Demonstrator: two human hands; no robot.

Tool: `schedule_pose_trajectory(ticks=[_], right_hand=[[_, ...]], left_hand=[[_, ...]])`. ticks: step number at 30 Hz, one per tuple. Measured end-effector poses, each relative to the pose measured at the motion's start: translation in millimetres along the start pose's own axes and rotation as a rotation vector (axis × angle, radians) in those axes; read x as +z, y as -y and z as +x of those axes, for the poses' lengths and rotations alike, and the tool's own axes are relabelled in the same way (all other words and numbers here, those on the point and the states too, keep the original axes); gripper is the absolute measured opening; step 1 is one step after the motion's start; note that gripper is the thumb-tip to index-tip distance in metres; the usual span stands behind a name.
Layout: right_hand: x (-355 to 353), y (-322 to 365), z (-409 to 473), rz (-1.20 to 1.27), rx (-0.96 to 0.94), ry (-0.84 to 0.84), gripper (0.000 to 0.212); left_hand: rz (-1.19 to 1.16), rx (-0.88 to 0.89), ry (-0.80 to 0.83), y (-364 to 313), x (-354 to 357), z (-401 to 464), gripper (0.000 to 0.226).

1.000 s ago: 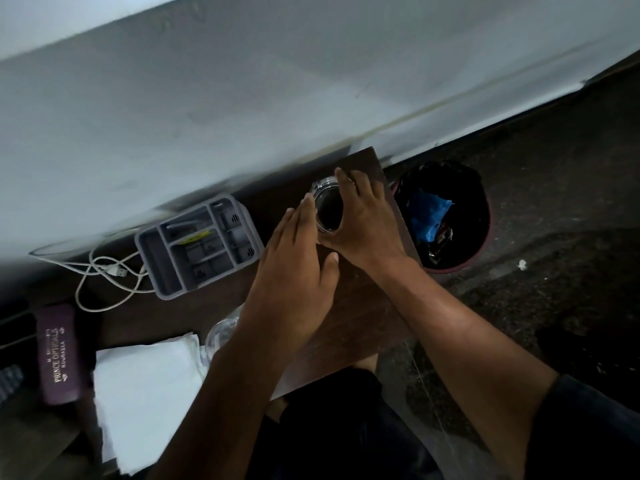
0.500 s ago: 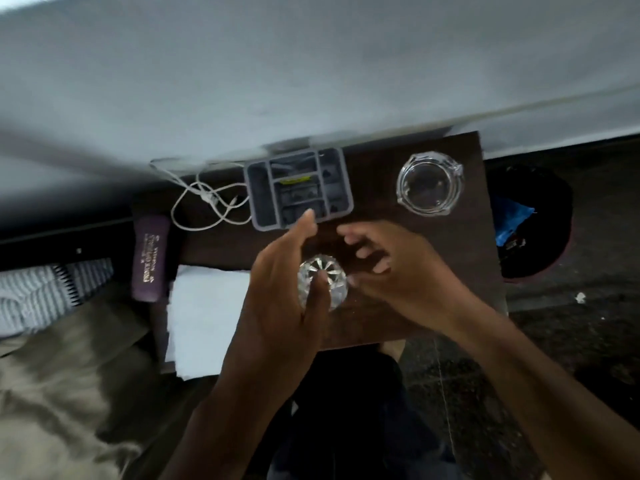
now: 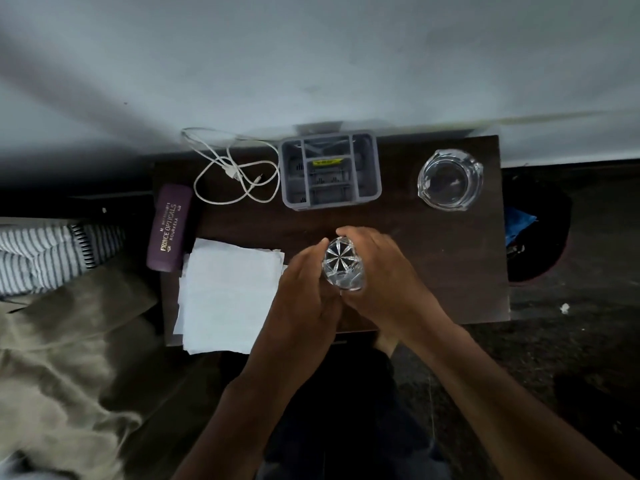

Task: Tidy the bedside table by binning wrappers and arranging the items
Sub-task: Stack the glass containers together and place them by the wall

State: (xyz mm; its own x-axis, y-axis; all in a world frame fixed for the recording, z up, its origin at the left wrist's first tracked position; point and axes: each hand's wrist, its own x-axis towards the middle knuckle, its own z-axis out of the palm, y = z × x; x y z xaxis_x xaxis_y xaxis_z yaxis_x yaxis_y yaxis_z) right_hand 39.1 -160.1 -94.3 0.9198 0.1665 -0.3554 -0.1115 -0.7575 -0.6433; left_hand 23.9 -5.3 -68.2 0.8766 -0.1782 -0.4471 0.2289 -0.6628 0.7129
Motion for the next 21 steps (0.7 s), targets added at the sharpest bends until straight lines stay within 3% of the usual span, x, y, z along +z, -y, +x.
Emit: schedule_pose_trajectory(ticks=[9, 17, 21], right_hand=[[-54, -25, -19, 0.090, 0.109, -0.187, 0.084], [-125, -67, -13, 0.134, 0.135, -0.346, 0.085], [-142, -84, 5, 0.146, 0.133, -0.357, 0.080]], left_hand=[[-0.063, 0.228, -0.058, -55, 22, 25, 0.055], [-0.313, 0.186, -0.074, -124, 51, 71, 0.058], [-0.235, 0.201, -0.063, -139, 60, 95, 0.056]])
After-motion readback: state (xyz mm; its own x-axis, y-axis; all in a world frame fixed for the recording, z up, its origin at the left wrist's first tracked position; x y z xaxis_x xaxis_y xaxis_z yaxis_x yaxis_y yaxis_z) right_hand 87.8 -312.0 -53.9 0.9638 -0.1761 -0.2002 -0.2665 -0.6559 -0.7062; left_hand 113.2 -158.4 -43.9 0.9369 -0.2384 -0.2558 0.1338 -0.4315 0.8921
